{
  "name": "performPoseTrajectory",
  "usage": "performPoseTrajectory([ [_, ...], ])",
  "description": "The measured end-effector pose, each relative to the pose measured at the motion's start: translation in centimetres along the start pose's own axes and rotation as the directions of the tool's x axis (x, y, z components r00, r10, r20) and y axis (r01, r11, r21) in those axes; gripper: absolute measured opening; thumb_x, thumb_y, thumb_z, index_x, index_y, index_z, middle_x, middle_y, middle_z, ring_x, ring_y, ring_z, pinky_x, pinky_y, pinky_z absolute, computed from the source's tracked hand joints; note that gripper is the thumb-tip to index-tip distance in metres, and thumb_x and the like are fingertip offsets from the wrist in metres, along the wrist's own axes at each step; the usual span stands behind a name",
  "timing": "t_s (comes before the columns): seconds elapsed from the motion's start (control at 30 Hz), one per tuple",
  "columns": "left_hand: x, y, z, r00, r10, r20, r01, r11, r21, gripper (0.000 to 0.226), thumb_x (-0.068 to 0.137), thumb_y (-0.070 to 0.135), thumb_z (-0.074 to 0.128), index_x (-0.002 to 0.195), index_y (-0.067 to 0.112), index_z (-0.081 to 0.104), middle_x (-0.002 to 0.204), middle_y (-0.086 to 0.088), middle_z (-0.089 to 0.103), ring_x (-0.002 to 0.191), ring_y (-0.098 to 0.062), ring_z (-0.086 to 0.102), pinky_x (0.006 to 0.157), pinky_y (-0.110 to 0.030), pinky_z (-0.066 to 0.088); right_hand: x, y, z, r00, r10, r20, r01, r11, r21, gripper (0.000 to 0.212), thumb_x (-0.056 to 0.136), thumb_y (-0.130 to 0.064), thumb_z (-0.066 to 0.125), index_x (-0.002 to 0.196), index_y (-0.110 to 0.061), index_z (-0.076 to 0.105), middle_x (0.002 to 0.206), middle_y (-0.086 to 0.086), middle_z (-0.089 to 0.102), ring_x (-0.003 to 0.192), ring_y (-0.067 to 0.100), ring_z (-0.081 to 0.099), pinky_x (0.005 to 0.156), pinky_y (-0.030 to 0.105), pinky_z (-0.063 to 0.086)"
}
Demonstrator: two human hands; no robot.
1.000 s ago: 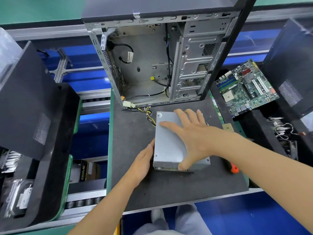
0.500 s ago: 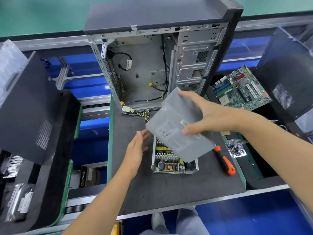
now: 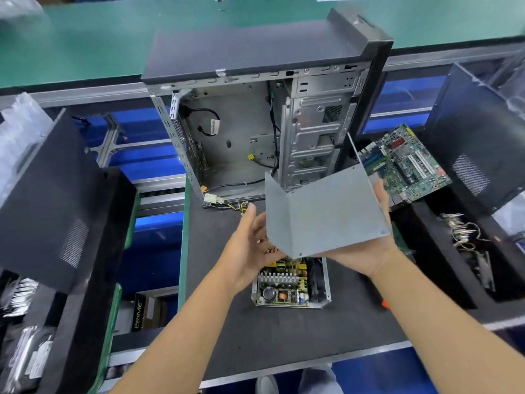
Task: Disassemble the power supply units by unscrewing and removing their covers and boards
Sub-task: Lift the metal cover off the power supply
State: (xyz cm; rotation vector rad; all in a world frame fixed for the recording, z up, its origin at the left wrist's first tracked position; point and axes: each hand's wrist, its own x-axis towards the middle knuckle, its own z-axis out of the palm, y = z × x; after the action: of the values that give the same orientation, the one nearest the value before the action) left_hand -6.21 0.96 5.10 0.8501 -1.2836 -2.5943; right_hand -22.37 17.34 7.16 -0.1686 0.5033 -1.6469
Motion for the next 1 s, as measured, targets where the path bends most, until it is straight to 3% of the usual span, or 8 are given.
performPoseTrajectory([
  [0.1, 0.2, 0.0, 0.1, 0.991, -0.047, 0.127, 0.052, 0.998, -0.038, 0.071, 0.09, 0.075, 0.044, 0.141, 0.027, 0.058, 0.142, -0.007, 0.059, 0.128, -0.031, 0.058, 0.093, -0.052, 0.053, 0.6, 1.6, -0.5, 0.996, 0.011, -0.088, -0.008, 1.0, 0.03, 0.09, 0.067, -0.087, 0.059, 0.134, -0.026, 0.059, 0.143, 0.011, 0.051, 0.133, 0.042, 0.041, 0.112, 0.068, 0.017],
  [0.2, 0.3, -0.2, -0.2, 0.99, -0.061, 0.131, 0.07, 0.995, -0.067, 0.068, 0.09, 0.075, 0.048, 0.138, 0.028, 0.06, 0.141, -0.005, 0.061, 0.123, -0.026, 0.062, 0.089, -0.047, 0.054, 0.9, 2.3, -0.7, 0.984, 0.046, -0.172, -0.043, 0.999, 0.019, 0.091, 0.066, -0.088, 0.06, 0.132, -0.024, 0.062, 0.135, 0.013, 0.059, 0.118, 0.038, 0.057, 0.1, 0.059, 0.042],
  [0.37, 0.3, 0.0, -2.1, 0.998, -0.047, -0.035, 0.044, 0.995, -0.09, 0.054, 0.086, 0.067, 0.055, 0.121, 0.029, 0.072, 0.126, -0.003, 0.07, 0.105, -0.023, 0.07, 0.074, -0.041, 0.057, 0.7, 1.5, -1.6, 0.869, -0.038, -0.493, -0.165, 0.918, -0.362, 0.078, 0.077, -0.086, 0.041, 0.117, -0.027, 0.071, 0.111, 0.008, 0.066, 0.097, 0.021, 0.062, 0.083, 0.038, 0.051],
  [0.53, 0.6, 1.0, -2.2, 0.971, -0.007, -0.241, 0.026, 0.997, 0.075, 0.038, 0.09, 0.056, 0.057, 0.106, 0.028, 0.078, 0.113, -0.012, 0.061, 0.099, -0.031, 0.052, 0.083, -0.047, 0.045, 0.3, -0.2, -1.6, 0.834, -0.082, -0.546, -0.297, 0.767, -0.569, 0.095, 0.055, -0.097, 0.046, 0.115, -0.029, 0.073, 0.115, 0.007, 0.072, 0.104, 0.024, 0.07, 0.08, 0.044, 0.057],
  [0.63, 0.8, 1.3, -1.1, 0.971, 0.0, -0.239, 0.025, 0.995, 0.1, 0.036, 0.092, 0.056, 0.057, 0.105, 0.03, 0.078, 0.114, -0.012, 0.069, 0.099, -0.031, 0.054, 0.084, -0.049, 0.045, 0.2, -1.4, -1.4, 0.847, -0.079, -0.526, -0.335, 0.69, -0.642, 0.082, 0.056, -0.093, 0.058, 0.115, -0.037, 0.071, 0.115, 0.001, 0.073, 0.105, 0.023, 0.07, 0.081, 0.045, 0.058],
  [0.8, 1.8, 1.4, 0.5, 0.976, 0.097, -0.195, -0.064, 0.984, 0.166, 0.049, 0.089, 0.064, 0.058, 0.117, 0.027, 0.072, 0.112, 0.0, 0.074, 0.095, -0.025, 0.068, 0.076, -0.035, 0.057, -0.1, -3.1, -2.8, 0.794, -0.207, -0.571, -0.232, 0.766, -0.6, 0.067, 0.068, -0.075, 0.063, 0.12, -0.034, 0.067, 0.116, -0.001, 0.072, 0.104, 0.023, 0.07, 0.08, 0.048, 0.058],
  [0.93, 2.0, -0.1, -0.5, 0.817, 0.367, -0.444, -0.061, 0.822, 0.567, 0.037, 0.082, 0.059, 0.071, 0.095, 0.025, 0.064, 0.086, 0.006, 0.07, 0.079, -0.011, 0.067, 0.067, -0.025, 0.046, -1.2, -5.0, -4.4, 0.707, -0.322, -0.629, -0.113, 0.827, -0.551, 0.052, 0.08, -0.071, 0.054, 0.116, -0.035, 0.067, 0.112, -0.002, 0.074, 0.095, 0.019, 0.073, 0.07, 0.041, 0.058],
  [1.0, 1.7, -1.4, -1.6, 0.845, 0.312, -0.434, 0.091, 0.715, 0.693, 0.045, 0.077, 0.058, 0.077, 0.1, 0.026, 0.055, 0.093, 0.009, 0.062, 0.084, -0.005, 0.06, 0.064, -0.023, 0.041, -1.7, -6.1, -5.0, 0.622, -0.38, -0.684, -0.123, 0.816, -0.565, 0.05, 0.083, -0.07, 0.054, 0.114, -0.033, 0.067, 0.108, 0.001, 0.074, 0.093, 0.023, 0.073, 0.069, 0.041, 0.058],
])
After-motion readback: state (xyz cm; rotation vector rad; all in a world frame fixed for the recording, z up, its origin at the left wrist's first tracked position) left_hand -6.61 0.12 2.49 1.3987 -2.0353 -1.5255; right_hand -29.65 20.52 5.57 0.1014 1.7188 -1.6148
